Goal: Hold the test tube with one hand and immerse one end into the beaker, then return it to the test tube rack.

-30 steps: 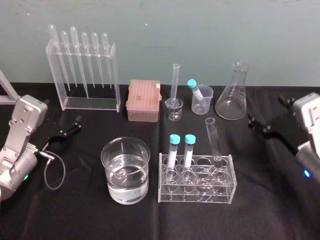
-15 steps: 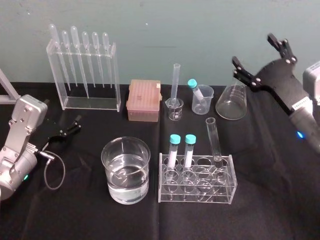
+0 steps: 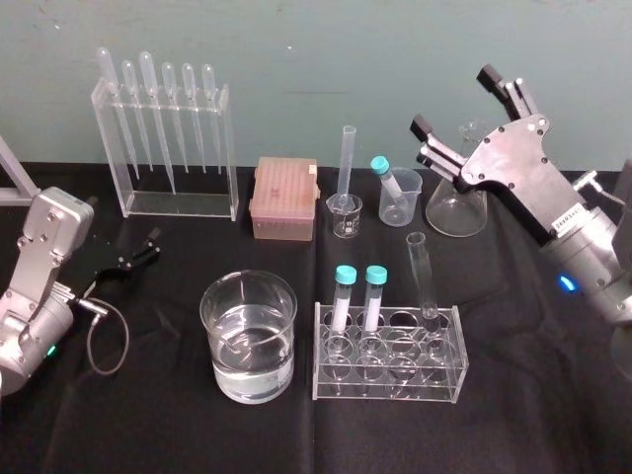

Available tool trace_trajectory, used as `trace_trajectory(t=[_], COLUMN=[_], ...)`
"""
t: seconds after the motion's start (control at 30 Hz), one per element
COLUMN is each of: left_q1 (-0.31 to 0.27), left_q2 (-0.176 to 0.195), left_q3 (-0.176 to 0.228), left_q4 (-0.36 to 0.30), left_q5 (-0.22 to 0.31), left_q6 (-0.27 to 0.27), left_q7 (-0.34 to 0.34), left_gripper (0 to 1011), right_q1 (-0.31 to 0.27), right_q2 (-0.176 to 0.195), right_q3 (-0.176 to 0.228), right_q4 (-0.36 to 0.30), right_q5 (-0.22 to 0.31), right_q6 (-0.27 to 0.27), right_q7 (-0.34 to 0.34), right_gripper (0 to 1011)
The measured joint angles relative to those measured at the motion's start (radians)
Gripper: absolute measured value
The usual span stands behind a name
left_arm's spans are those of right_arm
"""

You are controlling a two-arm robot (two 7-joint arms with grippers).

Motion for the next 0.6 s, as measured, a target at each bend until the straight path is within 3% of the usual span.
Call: trace_trajectory(t=[0.2,0.6], left_q1=[0.000,0.000], left_q2=[0.000,0.000], left_q3=[0.000,0.000], left_q4=[0.000,0.000], left_q5=[0.000,0.000], left_q6=[0.000,0.000], left_q7=[0.000,0.000], left_gripper=[1000,1000], right_q1=[-0.045,-0.116], right_q2=[-0.006,-0.026], right_q3=[0.005,0.013], right_q4=[-0.045,-0.090], right_q5=[0.035,0.026], right_q6=[0.034,0.115], right_q7=[0.021,0.002], right_gripper=[1000,1000])
